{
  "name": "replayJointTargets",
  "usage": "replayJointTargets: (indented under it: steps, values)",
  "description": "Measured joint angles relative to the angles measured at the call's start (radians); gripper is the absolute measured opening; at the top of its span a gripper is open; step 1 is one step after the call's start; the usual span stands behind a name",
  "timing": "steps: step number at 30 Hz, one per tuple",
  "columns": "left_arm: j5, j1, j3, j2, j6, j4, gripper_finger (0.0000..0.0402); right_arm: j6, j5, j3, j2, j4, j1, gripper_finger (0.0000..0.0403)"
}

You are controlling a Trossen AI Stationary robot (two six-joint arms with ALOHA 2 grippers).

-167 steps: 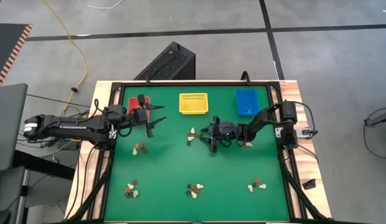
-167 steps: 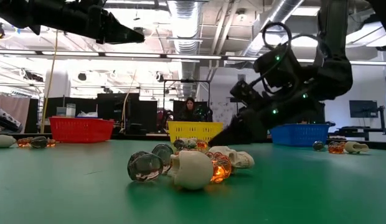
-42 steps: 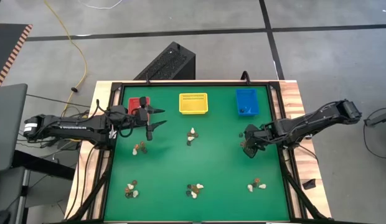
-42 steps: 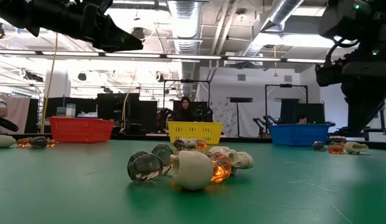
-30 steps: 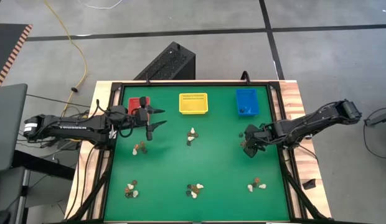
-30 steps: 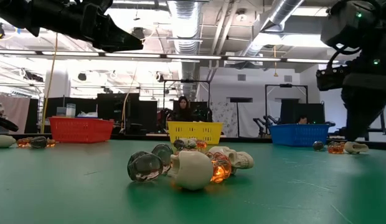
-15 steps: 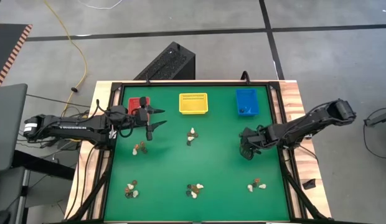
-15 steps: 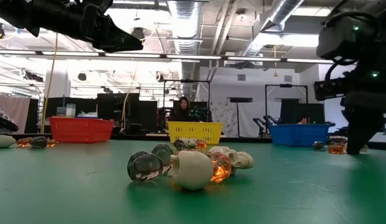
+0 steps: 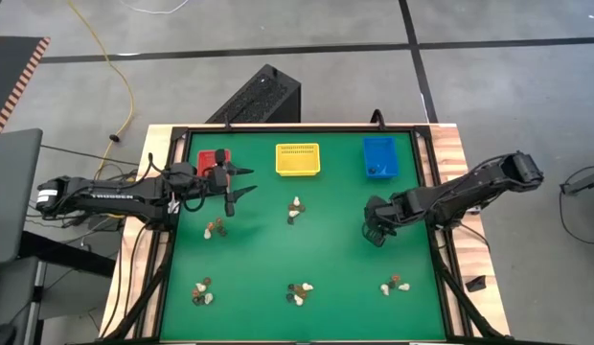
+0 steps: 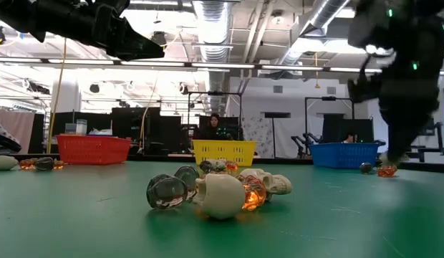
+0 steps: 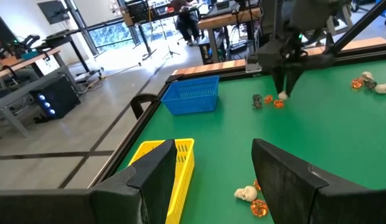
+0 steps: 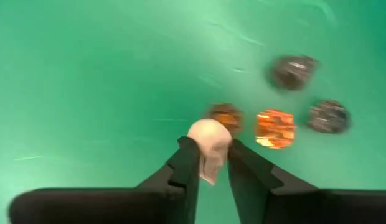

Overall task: Sort Halloween decoration
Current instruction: Put the white skull toy into the yellow bin

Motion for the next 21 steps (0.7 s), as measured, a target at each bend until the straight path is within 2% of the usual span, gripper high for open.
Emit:
replayJointTargets:
  steps: [5,10,16,21]
  values:
    - [-0.001,0.000,0.000,0.000,0.000,0.000,0.0202,-0.046,0.005,0.092,-0.012,0.080,0.007,0.0090]
    - [-0.001,0.000,0.000,0.000,0.000,0.006,0.0202,-0.250,0.114,0.141,0.038,0.422,-0.019,0.0090]
    - [0.000,0.000,0.000,0.000,0.001,0.029,0.0202,-0.508,0.124,0.185,0.214,0.783,-0.153,0.0078]
    - [0.000,0.000,0.000,0.000,0.014,0.031,0.0202,-0.641,0.124,0.294,0.398,0.909,-0.309,0.0074]
